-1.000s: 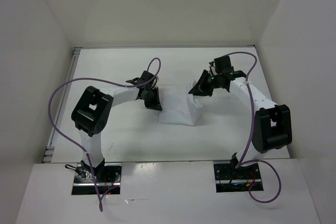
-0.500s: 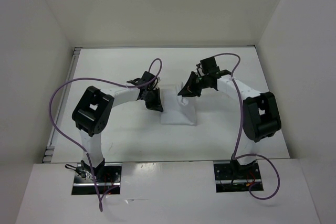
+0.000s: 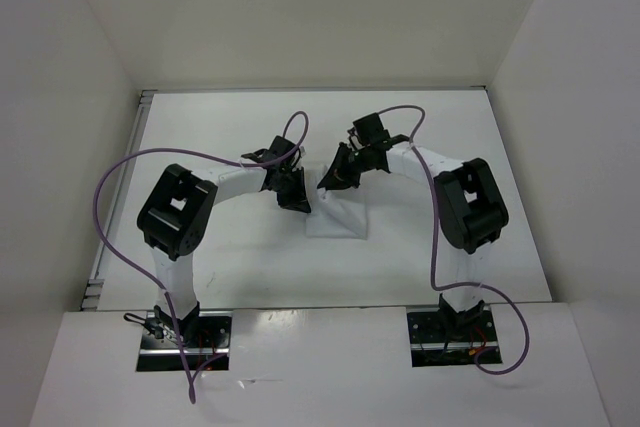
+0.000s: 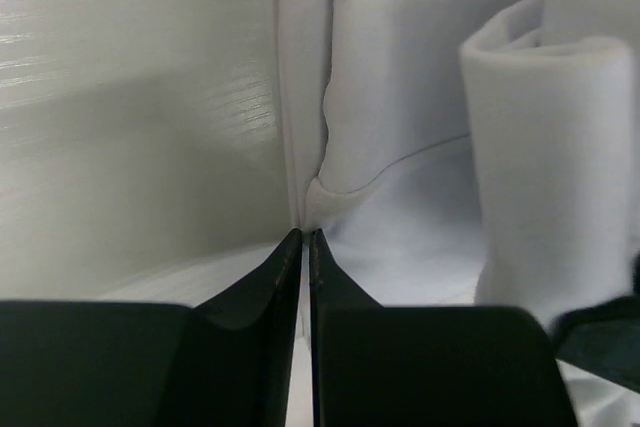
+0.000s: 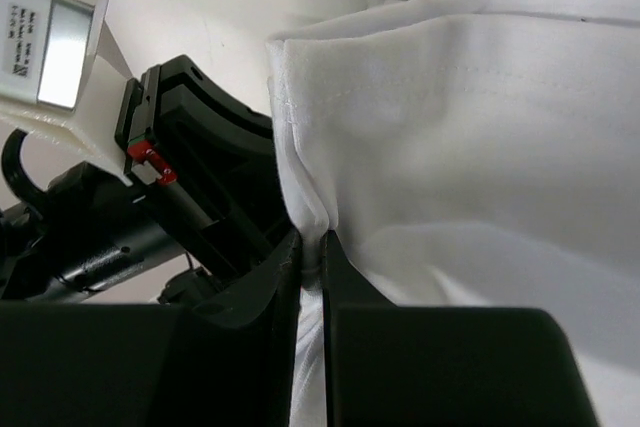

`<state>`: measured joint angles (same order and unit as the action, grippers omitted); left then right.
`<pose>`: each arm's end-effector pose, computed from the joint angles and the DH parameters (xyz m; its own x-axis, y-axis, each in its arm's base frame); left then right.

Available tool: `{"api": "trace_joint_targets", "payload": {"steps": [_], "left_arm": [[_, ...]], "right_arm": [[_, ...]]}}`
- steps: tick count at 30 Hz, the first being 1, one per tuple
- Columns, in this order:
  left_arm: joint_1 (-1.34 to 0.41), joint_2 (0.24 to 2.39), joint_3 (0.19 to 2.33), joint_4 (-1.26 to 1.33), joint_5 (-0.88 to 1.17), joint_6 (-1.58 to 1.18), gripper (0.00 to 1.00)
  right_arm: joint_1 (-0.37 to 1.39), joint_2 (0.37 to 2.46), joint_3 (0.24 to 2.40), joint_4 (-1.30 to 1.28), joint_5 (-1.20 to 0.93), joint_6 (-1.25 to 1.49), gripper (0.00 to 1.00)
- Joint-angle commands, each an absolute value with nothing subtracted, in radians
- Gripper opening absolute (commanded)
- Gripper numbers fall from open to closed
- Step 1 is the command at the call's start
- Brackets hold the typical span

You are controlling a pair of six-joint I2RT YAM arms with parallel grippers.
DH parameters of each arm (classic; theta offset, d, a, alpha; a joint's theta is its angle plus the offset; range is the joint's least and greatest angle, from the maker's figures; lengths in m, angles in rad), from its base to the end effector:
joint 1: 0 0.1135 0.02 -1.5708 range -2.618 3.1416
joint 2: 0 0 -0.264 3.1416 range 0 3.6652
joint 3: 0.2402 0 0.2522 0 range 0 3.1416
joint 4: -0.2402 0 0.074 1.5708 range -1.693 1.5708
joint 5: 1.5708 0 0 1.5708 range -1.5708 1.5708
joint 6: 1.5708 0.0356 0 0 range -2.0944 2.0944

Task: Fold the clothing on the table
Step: Fold the skirt

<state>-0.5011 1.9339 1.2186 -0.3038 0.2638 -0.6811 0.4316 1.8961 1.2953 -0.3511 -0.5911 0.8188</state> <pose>0.3418 -0.1978 0.1526 -0.9478 -0.1739 -0.2674 -0.0169 0.8644 -0.5025 0.3554 0.1855 0.1903 -0.9735 0.2193 -0.0648 0.1025 0.6716 0.7338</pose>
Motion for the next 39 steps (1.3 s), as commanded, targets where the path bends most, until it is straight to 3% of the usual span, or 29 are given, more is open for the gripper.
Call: {"api": "trace_joint_targets", "payload": {"steps": [1,5,9,16,21,22,24,25,32,39], "left_arm": [[-0.500,1.918,1.207,-0.362,0.227,-0.647,0.12],[-0.491,1.917,1.207,-0.362,0.227,-0.638,0.12],[-0.459,1.893,1.207,-0.371,0.248,-0.629,0.12],[-0.388,1.723,1.310,-0.503,0.146,-0.571,0.16],[-0.376,1.658,1.397,-0.549,0.200,-0.531,0.18],[-0.376,1.658,1.407,-0.537,0.231,-0.531,0.18],[-0.400,1.669,1.416,-0.490,0.335,-0.531,0.19],[-0.416,1.683,1.416,-0.474,0.360,-0.531,0.19],[-0.426,1.854,1.471,-0.394,0.451,-0.541,0.19],[-0.426,2.021,1.471,-0.364,0.449,-0.541,0.16]], "right_arm": [[0.451,1.927,1.356,-0.284,-0.601,0.838,0.00],[0.460,1.960,1.365,-0.284,-0.578,0.838,0.04],[0.460,1.990,1.374,-0.264,-0.578,0.847,0.31],[0.460,1.905,1.351,-0.160,-0.702,0.882,0.39],[0.460,1.751,1.333,-0.225,-0.648,0.882,0.47],[0.460,1.737,1.333,-0.289,-0.628,0.873,0.44],[0.450,1.701,1.298,-0.327,-0.617,0.873,0.28],[0.449,1.689,1.275,-0.327,-0.630,0.873,0.00],[0.460,1.646,1.111,-0.316,-0.675,0.884,0.00],[0.503,1.696,1.100,-0.261,-0.675,0.904,0.00]]}}
